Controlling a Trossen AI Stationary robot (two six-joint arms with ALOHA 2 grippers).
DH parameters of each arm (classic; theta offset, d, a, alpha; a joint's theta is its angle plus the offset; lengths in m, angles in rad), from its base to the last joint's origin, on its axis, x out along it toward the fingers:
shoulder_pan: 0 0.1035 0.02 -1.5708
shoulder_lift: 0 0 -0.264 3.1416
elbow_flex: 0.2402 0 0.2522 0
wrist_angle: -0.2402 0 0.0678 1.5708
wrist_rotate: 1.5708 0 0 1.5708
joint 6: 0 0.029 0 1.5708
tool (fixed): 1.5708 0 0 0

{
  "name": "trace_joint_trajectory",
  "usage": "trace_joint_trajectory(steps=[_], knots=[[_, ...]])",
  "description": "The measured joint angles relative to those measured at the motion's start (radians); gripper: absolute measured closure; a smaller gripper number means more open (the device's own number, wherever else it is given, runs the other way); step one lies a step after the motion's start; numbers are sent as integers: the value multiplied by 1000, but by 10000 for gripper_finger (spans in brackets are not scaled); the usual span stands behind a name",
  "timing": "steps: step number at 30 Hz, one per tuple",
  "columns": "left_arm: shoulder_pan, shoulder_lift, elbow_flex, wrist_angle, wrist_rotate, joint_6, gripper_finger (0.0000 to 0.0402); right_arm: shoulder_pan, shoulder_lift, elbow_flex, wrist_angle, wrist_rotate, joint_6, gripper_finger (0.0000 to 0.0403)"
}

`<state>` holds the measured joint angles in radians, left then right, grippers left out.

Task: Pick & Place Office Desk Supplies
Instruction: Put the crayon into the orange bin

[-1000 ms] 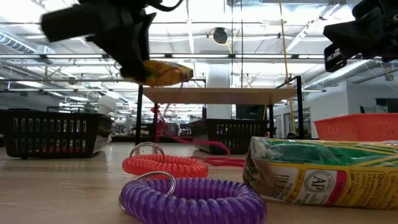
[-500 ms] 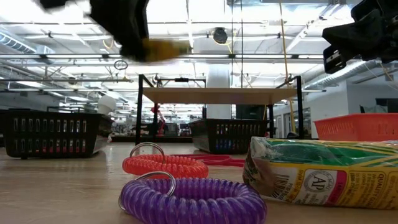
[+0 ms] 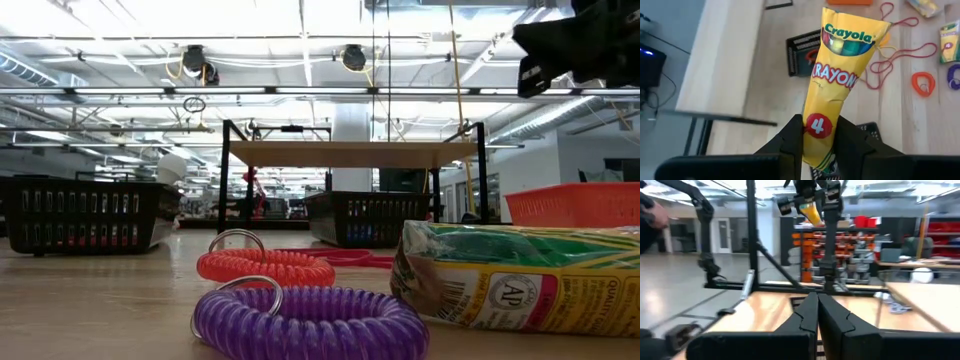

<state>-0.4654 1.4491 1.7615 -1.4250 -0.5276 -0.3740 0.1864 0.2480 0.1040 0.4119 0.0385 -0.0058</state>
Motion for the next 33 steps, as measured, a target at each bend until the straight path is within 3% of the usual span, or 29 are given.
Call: trace_joint_trajectory(steps=[7,14,20,27,33], knots=[[98,-91,0,-88,82,34,323,0,123,72,-13,123,-81,403],[256,-74,0,-35,227,172,323,54,399,287,-76,223,-275,384],[336,13,0,89,415,257,323,158,607,455,-139,251,-451,296],[347,180,-1,130,577,275,323,275,806,559,-114,483,-679,159],[322,281,-1,192,653,278,317,321,952,571,91,666,-933,108]])
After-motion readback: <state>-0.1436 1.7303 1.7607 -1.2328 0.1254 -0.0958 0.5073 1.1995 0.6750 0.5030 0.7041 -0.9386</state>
